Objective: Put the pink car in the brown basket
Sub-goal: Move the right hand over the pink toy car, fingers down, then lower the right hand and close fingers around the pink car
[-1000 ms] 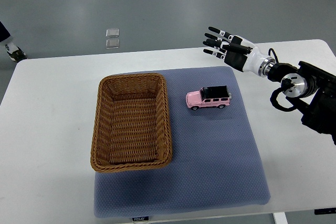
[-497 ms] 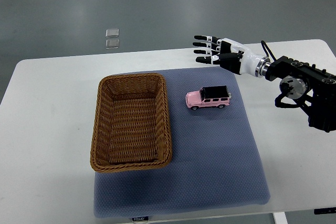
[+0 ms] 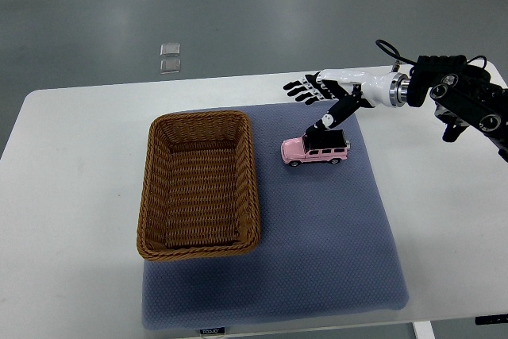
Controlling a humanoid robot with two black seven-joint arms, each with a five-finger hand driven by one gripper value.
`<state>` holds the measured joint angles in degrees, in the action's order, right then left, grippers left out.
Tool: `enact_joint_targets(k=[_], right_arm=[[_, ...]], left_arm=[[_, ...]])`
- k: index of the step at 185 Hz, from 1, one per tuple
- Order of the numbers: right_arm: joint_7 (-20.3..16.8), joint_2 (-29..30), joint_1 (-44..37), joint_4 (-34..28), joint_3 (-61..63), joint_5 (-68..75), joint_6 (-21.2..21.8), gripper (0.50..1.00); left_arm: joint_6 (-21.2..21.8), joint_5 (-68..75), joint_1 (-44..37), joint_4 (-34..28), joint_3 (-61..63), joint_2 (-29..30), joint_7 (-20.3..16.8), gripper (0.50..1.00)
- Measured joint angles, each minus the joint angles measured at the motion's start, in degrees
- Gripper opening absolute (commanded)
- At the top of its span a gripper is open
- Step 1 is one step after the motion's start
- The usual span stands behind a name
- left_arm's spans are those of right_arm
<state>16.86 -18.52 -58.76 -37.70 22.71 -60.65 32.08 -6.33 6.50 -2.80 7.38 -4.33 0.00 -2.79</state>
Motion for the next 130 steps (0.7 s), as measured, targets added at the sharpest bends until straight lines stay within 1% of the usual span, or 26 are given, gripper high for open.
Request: enact_joint_targets(k=[40, 88, 101, 130], right_arm=[[0.5, 0.4, -2.4, -0.5, -4.4, -2.6, -0.6, 0.917], [0.5, 0.9, -2.2, -0.4, -5.7, -3.1, -1.6, 0.917], [0.5, 0.9, -2.1, -0.4, -7.0, -3.6, -2.6, 0.917], [0.7, 0.9, -1.8, -0.4, -10.1, -4.0, -6.3, 0.915]], left_arm=[[0.0, 0.0, 0.0, 0.0, 0.0, 0.0, 0.0, 1.000], [0.0, 0.0, 0.0, 0.0, 0.0, 0.0, 0.0, 1.000], [0.0, 0.0, 0.0, 0.0, 0.0, 0.0, 0.0, 1.000], [0.0, 0.0, 0.0, 0.0, 0.0, 0.0, 0.0, 1.000]])
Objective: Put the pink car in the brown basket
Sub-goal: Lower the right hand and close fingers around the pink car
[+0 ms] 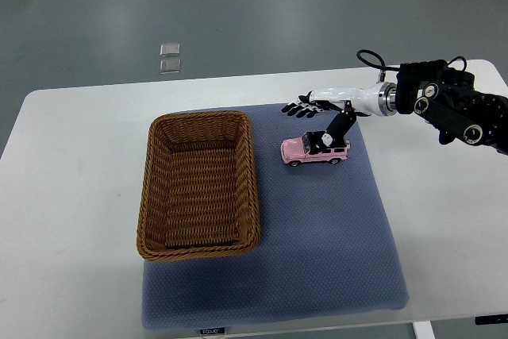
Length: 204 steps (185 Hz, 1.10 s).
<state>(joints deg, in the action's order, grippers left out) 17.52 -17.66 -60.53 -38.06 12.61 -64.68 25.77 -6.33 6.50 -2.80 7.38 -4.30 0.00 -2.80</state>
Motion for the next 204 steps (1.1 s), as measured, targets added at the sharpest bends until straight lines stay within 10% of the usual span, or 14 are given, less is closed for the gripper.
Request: enact_joint_targets(k=[85, 178, 204], right_arm=[[0.8, 0.2, 0.5, 0.0, -5.8, -3.7, -7.2, 0.901], [1.6, -0.3, 0.9, 0.0, -8.2, -5.0, -10.8, 0.500], [3.2, -0.9, 0.4, 0.0, -8.0, -4.9, -10.8, 0.500]], left_arm=[[0.0, 0.0, 0.0, 0.0, 0.0, 0.0, 0.0, 1.000], [0.0, 0.0, 0.0, 0.0, 0.0, 0.0, 0.0, 1.000], [0.0, 0.0, 0.0, 0.0, 0.0, 0.0, 0.0, 1.000]])
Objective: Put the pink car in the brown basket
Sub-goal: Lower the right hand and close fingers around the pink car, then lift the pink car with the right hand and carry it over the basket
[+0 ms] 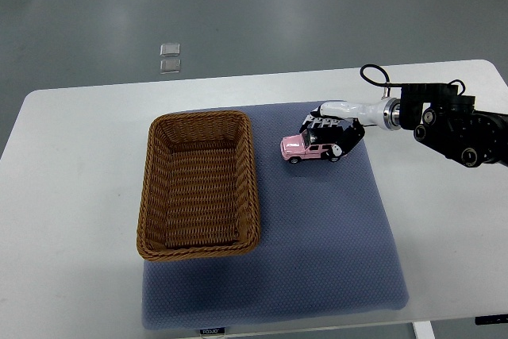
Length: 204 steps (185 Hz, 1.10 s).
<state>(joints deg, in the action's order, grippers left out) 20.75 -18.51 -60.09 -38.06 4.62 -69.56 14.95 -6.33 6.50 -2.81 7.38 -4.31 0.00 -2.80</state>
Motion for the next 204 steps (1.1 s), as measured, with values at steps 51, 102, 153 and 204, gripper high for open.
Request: enact_joint_targets(k=[51, 102, 153, 204], right_arm=[[2.3, -1.1, -1.3, 0.0, 1.7, 1.0, -0.1, 0.500], [5.9, 0.5, -3.6, -2.5, 4.8, 1.1, -0.1, 0.500], [6.2, 7.4, -6.6, -3.0, 4.2, 0.9, 0.1, 0.500], [5.8, 13.2, -7.8, -2.6, 3.2, 0.6, 0.1, 0.500]], left_arm=[[0.0, 0.0, 0.0, 0.0, 0.0, 0.0, 0.0, 1.000], [0.0, 0.0, 0.0, 0.0, 0.0, 0.0, 0.0, 1.000], [0.0, 0.0, 0.0, 0.0, 0.0, 0.0, 0.0, 1.000], [0.0, 0.0, 0.0, 0.0, 0.0, 0.0, 0.0, 1.000]])
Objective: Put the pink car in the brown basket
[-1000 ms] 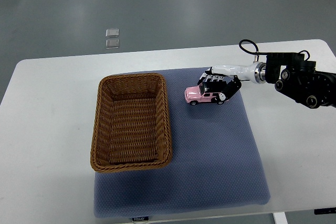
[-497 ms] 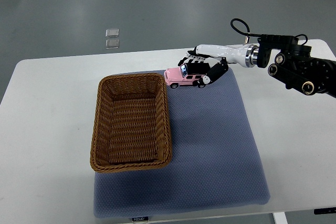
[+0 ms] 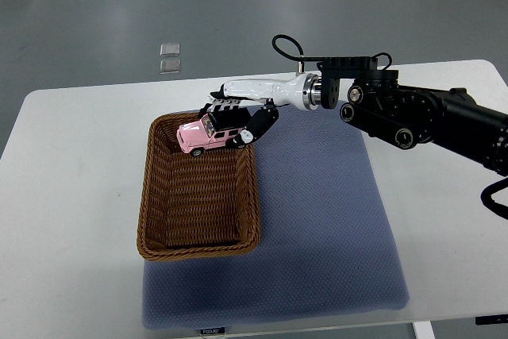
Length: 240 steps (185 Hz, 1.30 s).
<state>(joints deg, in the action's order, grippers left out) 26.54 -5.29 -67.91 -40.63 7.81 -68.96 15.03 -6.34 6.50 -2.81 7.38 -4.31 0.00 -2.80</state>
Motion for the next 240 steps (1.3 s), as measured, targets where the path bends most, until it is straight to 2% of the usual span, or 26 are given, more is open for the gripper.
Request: enact_joint_targets(k=[69, 83, 84, 85, 86, 87, 88, 89, 90, 91, 94, 96, 97, 103, 114, 121, 168, 212, 240], right_arm=[[-0.4, 5.2, 0.0, 3.5, -1.9, -0.4, -0.1, 0.500], [-0.4, 5.3, 0.0, 4.4, -3.6, -0.5, -0.2, 0.627], [-0.4, 5.3, 0.0, 4.4, -3.7, -0.5, -0.2, 0.651], [-0.4, 5.3, 0.0, 4.5, -3.8, -0.5, -0.2, 0.652], [-0.4, 5.3, 0.0, 4.5, -3.9, -0.5, -0.2, 0.682], [-0.4, 5.3, 0.0, 4.6, -4.0, -0.5, -0.2, 0.682], [-0.4, 5.3, 0.1, 4.6, -4.1, -0.5, -0.2, 0.717], [-0.4, 5.3, 0.1, 4.7, -4.2, -0.5, -0.2, 0.717], [-0.4, 5.3, 0.1, 4.7, -4.2, -0.5, -0.2, 0.749], [-0.4, 5.3, 0.1, 4.7, -4.3, -0.5, -0.2, 0.750], [-0.4, 5.3, 0.2, 4.8, -4.5, -0.5, -0.2, 0.801], [-0.4, 5.3, 0.2, 4.9, -4.5, -0.5, -0.2, 0.801], [-0.4, 5.3, 0.2, 4.9, -4.6, -0.5, -0.2, 0.819], [-0.4, 5.3, 0.3, 5.0, -4.7, -0.4, -0.2, 0.850], [-0.4, 5.3, 0.4, 5.1, -4.8, -0.1, -0.2, 0.866], [-0.4, 5.3, 0.5, 5.1, -4.8, 0.1, -0.3, 0.901], [-0.3, 5.3, 0.7, 5.2, -3.9, 2.4, 0.2, 0.903], [-0.6, 5.3, 0.4, 7.3, -3.7, 20.2, 0.7, 0.913], [-4.3, 4.1, 1.5, 7.7, -1.5, 31.3, 0.5, 0.913]], left_arm=[[0.0, 0.0, 0.0, 0.0, 0.0, 0.0, 0.0, 1.000], [0.0, 0.0, 0.0, 0.0, 0.0, 0.0, 0.0, 1.000], [0.0, 0.0, 0.0, 0.0, 0.0, 0.0, 0.0, 1.000], [0.0, 0.0, 0.0, 0.0, 0.0, 0.0, 0.0, 1.000], [0.0, 0.0, 0.0, 0.0, 0.0, 0.0, 0.0, 1.000], [0.0, 0.0, 0.0, 0.0, 0.0, 0.0, 0.0, 1.000], [0.0, 0.0, 0.0, 0.0, 0.0, 0.0, 0.0, 1.000], [0.0, 0.0, 0.0, 0.0, 0.0, 0.0, 0.0, 1.000], [0.0, 0.0, 0.0, 0.0, 0.0, 0.0, 0.0, 1.000], [0.0, 0.0, 0.0, 0.0, 0.0, 0.0, 0.0, 1.000], [0.0, 0.0, 0.0, 0.0, 0.0, 0.0, 0.0, 1.000], [0.0, 0.0, 0.0, 0.0, 0.0, 0.0, 0.0, 1.000], [0.0, 0.0, 0.0, 0.0, 0.0, 0.0, 0.0, 1.000], [0.0, 0.0, 0.0, 0.0, 0.0, 0.0, 0.0, 1.000], [0.0, 0.0, 0.0, 0.0, 0.0, 0.0, 0.0, 1.000], [0.0, 0.0, 0.0, 0.0, 0.0, 0.0, 0.0, 1.000], [0.0, 0.0, 0.0, 0.0, 0.0, 0.0, 0.0, 1.000], [0.0, 0.0, 0.0, 0.0, 0.0, 0.0, 0.0, 1.000], [0.0, 0.0, 0.0, 0.0, 0.0, 0.0, 0.0, 1.000]])
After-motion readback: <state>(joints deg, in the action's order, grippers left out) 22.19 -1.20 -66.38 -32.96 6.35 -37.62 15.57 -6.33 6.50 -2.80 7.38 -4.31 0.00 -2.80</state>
